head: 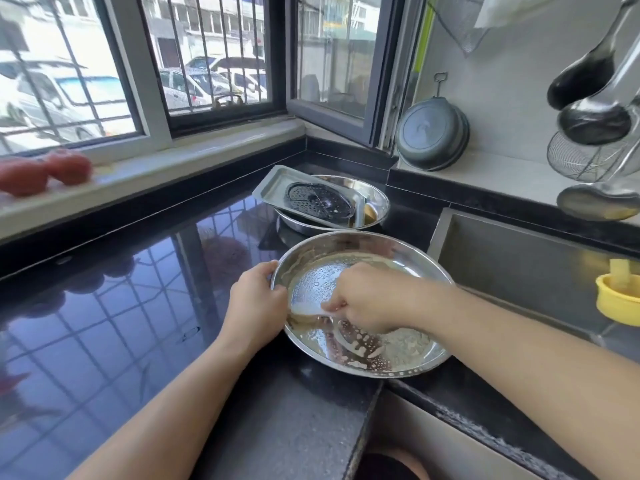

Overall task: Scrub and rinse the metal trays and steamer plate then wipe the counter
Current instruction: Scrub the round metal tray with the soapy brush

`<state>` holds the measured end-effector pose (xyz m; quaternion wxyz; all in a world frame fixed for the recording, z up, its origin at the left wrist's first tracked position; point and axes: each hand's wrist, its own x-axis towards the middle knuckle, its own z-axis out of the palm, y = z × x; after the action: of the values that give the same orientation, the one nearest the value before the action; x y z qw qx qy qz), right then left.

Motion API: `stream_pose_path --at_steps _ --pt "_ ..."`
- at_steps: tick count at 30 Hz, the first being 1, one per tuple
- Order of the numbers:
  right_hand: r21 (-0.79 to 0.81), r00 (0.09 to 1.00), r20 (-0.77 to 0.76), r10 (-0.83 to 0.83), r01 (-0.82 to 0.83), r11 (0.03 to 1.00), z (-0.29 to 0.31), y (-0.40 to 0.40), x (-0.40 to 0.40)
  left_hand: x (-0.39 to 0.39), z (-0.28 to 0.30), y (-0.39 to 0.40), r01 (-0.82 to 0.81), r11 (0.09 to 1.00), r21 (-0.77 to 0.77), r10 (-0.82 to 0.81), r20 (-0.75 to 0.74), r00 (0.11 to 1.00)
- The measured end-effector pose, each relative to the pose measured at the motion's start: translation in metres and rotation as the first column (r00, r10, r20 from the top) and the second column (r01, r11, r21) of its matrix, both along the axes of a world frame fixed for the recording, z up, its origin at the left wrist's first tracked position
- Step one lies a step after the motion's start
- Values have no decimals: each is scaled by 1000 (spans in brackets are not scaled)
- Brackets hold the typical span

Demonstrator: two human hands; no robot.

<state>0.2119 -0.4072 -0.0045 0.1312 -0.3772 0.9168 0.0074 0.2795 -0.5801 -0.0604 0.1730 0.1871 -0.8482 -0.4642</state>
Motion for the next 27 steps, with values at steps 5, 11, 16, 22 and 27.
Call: stream_pose_path --at_steps 5,11,16,22,27 --pt "9 952 -267 -148 156 988 12 -7 -19 0 0 -1 -2 1000 -11 2 -7 1000" --pt "-1 964 -212 -162 166 986 10 -10 -20 0 1 0 -5 1000 9 5 -7 1000" --pt "-6 967 -184 -175 177 984 5 -1 -21 2 1 0 11 1000 2 -11 -5 1000" --pt "-43 892 -354 -281 284 958 8 18 -41 3 2 1 11 1000 0 -11 -1 1000" --pt "-98 911 -327 -250 230 968 -6 -7 -30 4 6 0 35 999 25 -35 -11 999"
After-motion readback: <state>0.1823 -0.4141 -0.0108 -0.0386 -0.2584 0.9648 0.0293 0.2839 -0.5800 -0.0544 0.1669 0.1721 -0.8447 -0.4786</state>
